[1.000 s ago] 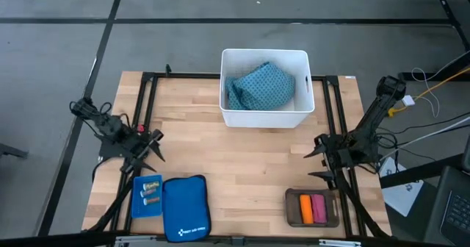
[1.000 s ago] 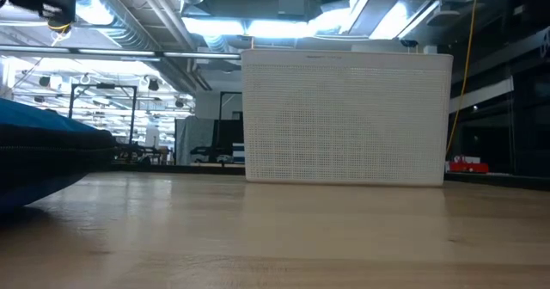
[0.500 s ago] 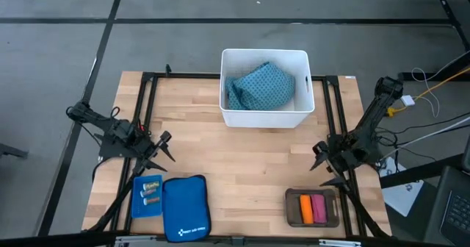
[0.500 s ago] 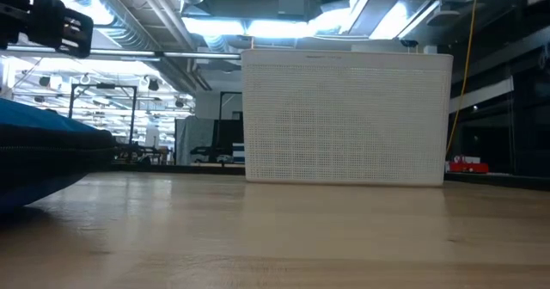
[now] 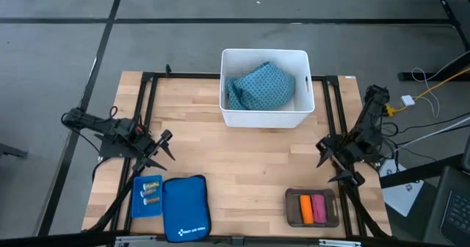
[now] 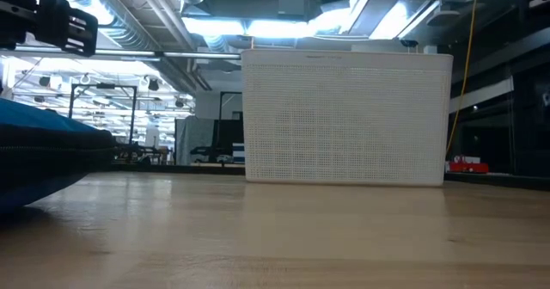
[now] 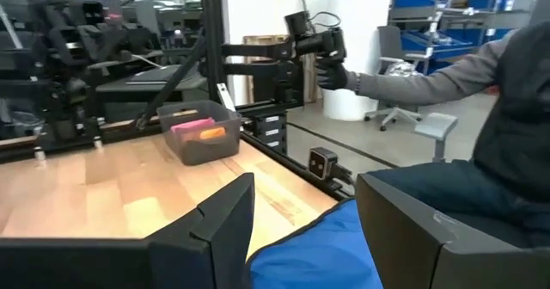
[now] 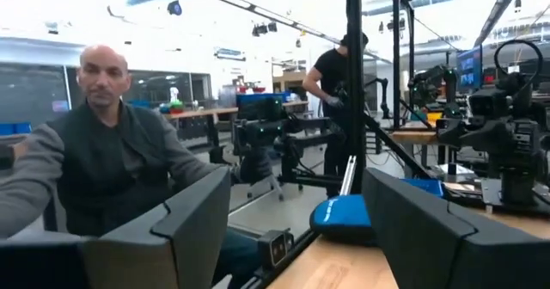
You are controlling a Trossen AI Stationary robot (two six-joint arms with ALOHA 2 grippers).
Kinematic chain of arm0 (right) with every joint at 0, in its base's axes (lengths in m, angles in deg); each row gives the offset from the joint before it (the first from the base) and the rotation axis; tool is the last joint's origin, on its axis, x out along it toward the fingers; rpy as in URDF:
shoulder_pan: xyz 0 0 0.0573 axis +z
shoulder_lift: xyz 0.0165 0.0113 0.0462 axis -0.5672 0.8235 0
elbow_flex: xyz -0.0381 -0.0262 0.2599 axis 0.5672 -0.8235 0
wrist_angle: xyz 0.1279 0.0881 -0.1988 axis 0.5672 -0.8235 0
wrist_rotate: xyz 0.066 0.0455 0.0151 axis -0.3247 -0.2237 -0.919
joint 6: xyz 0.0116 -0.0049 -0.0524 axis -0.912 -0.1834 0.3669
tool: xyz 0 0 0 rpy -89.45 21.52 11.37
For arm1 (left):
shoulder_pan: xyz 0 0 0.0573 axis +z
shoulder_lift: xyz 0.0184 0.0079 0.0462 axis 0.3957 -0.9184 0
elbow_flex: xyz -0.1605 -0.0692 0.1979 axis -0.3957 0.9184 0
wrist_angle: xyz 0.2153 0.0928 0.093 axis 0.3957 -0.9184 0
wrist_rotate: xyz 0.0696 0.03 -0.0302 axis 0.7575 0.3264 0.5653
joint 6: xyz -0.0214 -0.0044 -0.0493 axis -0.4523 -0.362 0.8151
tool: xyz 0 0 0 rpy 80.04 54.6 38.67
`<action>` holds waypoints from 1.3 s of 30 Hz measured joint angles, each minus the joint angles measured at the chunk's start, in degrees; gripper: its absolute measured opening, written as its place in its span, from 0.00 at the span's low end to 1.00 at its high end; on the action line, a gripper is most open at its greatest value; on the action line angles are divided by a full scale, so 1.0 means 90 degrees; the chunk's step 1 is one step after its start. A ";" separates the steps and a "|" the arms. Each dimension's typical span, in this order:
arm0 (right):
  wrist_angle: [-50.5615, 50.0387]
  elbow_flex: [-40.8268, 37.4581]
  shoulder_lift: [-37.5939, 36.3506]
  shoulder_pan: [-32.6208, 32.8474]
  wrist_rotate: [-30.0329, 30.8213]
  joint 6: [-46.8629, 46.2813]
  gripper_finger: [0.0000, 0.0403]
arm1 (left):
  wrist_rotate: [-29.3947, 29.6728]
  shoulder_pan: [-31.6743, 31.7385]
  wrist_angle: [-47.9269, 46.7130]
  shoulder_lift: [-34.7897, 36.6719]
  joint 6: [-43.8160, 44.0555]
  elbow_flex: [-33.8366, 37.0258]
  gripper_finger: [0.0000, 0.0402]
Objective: Pick & place medical supplies in basket/bin
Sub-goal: Return to Home Position
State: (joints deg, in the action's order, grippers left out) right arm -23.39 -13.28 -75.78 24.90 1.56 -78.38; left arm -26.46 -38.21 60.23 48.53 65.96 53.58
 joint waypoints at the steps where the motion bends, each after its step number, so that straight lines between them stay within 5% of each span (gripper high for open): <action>1: -0.0157 0.0000 -0.0179 0.0000 0.0002 -0.0029 0.66 | -0.0118 0.0056 0.0009 0.0000 0.0022 0.0000 0.49; 35: -0.1667 0.0002 -0.0459 -0.0002 -0.0017 -0.0707 0.66 | -0.0477 0.0936 0.0193 -0.0529 0.0071 0.0063 0.49; 39: -0.1740 0.0010 -0.0354 -0.0002 -0.0158 -0.0685 0.66 | -0.0466 0.0936 0.0193 -0.0529 -0.0482 0.0063 0.49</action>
State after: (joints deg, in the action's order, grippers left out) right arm -39.05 -13.20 -78.97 24.88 0.14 -84.55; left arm -30.65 -29.79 61.97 43.77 61.62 54.15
